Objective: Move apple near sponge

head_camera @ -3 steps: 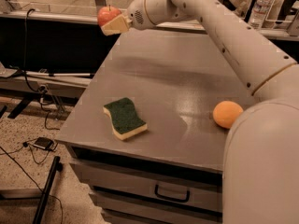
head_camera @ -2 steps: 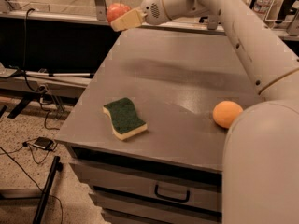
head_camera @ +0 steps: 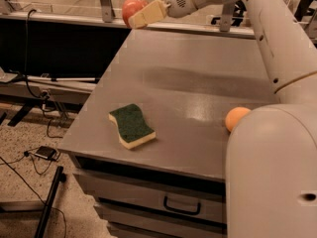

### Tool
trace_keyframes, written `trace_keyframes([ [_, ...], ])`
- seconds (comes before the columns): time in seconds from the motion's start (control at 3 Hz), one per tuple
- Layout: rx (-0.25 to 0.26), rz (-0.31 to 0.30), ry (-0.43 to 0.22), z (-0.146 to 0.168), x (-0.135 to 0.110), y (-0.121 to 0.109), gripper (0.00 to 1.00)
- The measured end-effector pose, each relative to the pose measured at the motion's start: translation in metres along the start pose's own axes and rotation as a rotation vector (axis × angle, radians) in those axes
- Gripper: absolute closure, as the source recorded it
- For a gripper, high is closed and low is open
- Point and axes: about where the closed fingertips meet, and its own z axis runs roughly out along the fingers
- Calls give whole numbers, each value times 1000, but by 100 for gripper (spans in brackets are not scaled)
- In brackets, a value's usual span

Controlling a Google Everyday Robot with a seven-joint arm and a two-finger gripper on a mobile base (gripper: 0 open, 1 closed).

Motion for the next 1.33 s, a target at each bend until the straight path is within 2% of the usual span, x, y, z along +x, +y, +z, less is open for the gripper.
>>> trace_keyframes([
  [0.33,-1,0,1,1,0,0,100],
  [0.67,-61,-37,-5,-10,8,13,100],
  [1.0,-123,-89,8,-33,18,32,100],
  [1.33,-110,-177,31,-64,23,54,100],
])
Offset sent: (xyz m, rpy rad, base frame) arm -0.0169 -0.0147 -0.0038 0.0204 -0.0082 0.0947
